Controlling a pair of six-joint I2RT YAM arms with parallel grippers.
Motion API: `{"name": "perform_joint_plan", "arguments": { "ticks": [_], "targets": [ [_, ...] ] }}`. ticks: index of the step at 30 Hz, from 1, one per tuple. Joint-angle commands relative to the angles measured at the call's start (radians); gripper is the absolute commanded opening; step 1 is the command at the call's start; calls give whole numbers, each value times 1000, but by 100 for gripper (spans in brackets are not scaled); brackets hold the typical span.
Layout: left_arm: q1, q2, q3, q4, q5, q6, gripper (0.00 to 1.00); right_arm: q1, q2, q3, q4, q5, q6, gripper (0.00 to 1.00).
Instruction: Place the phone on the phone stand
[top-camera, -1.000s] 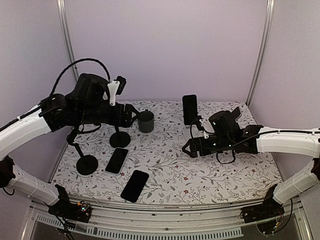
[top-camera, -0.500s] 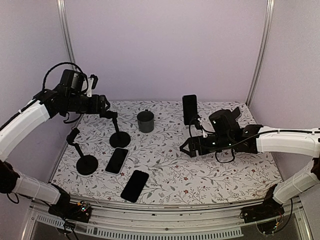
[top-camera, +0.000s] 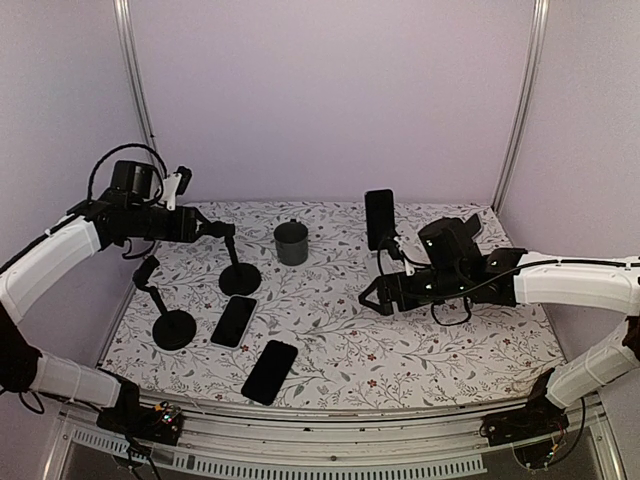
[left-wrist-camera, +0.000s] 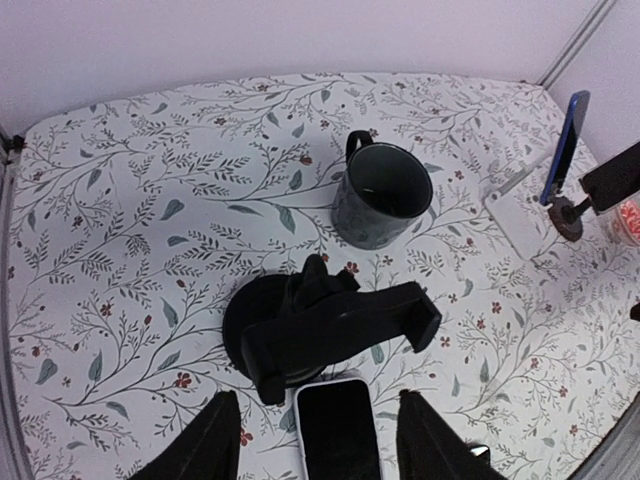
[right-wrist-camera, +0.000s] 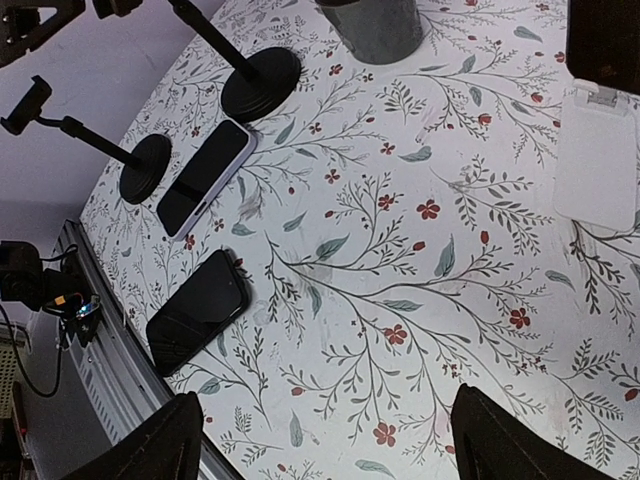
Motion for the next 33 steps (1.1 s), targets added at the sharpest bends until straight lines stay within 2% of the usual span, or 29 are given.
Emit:
{"name": "perform_joint_plan", "arguments": {
  "ticks": [1, 8, 17, 26, 31, 33],
  "targets": [
    [13, 21, -13, 65, 75, 75, 52, 7, 8, 35, -7, -21, -23, 88],
    [25, 56, -14, 91, 108, 109, 47, 7, 7, 44, -19, -21, -26, 88],
    [27, 104, -2, 93, 188, 141, 28, 7, -1, 44, -25, -23, -2, 87],
    [27, 91, -55, 120, 285, 133, 17, 7, -18, 44, -36, -15, 18, 86],
    [25, 81, -70, 152, 318, 112, 17, 7, -14, 56, -41, -19, 33, 85],
    [25, 83, -69, 169, 326, 102, 21, 7, -17, 62, -45, -19, 37, 85]
  ]
}}
